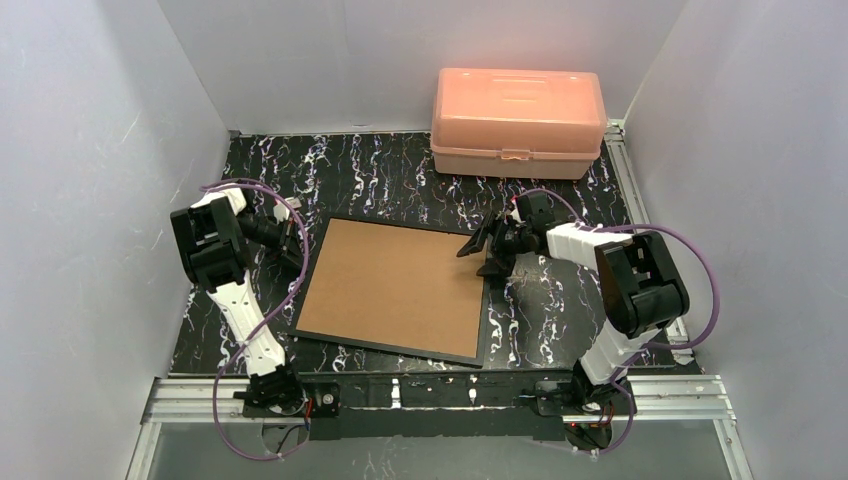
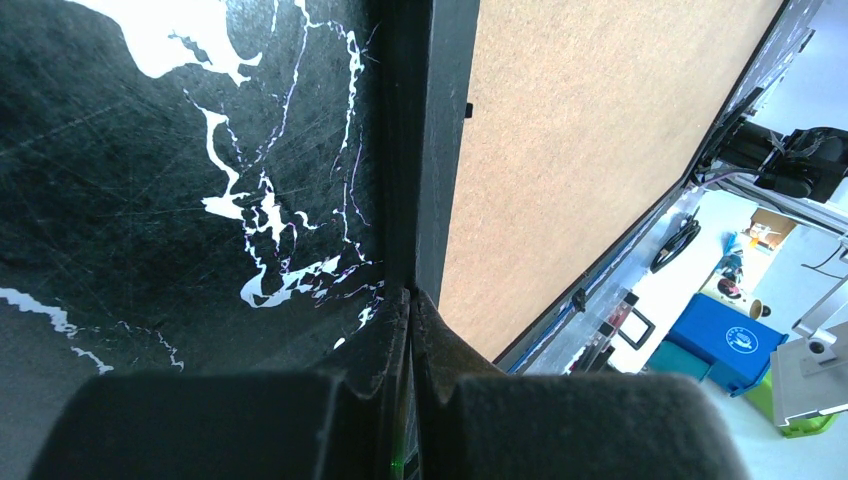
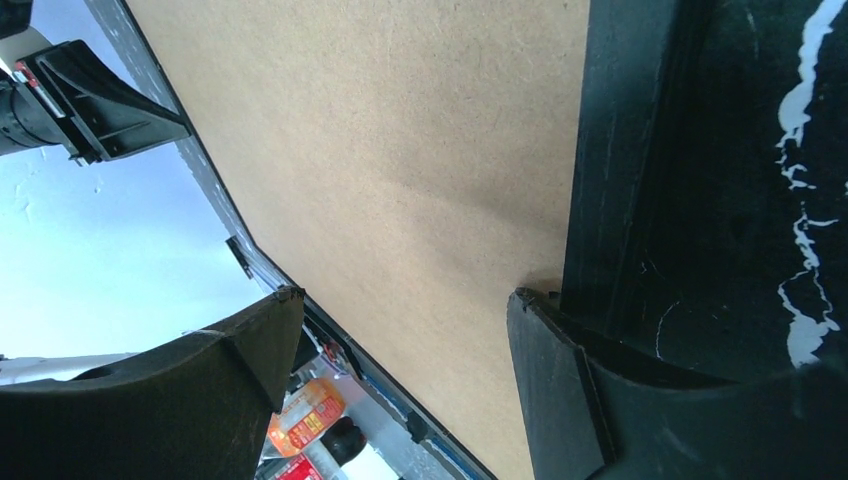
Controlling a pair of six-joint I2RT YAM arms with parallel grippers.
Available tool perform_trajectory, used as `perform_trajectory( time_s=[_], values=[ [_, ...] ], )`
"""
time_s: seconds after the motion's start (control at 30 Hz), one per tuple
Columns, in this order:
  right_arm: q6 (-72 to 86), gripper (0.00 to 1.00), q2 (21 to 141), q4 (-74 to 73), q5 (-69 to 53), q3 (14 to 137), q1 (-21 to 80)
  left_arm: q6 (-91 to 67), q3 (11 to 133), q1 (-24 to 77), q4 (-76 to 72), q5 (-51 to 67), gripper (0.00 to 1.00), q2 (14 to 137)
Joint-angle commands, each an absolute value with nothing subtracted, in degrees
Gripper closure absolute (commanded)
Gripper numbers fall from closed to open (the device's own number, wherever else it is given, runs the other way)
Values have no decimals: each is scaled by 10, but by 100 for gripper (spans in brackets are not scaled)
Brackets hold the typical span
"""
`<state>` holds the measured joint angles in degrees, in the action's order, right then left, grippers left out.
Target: Put the photo into the frame
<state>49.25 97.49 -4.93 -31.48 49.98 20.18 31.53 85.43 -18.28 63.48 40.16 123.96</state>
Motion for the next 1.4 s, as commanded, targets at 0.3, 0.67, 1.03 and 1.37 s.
perform_trajectory(
  time_s=[0.3,0.67,1.03,1.37],
  values=[
    [418,17,935,-141,-329,519,125,323,850,-176,640,424,100,1212],
    [461,18,941,-64,-367,474,126,319,852,-176,640,426,100,1214],
    [440,18,807,-168,-362,399,132,323,838,-176,640,424,100,1212],
    [487,18,755,-169,-355,337,206,318,831,-176,635,421,100,1209]
  ],
)
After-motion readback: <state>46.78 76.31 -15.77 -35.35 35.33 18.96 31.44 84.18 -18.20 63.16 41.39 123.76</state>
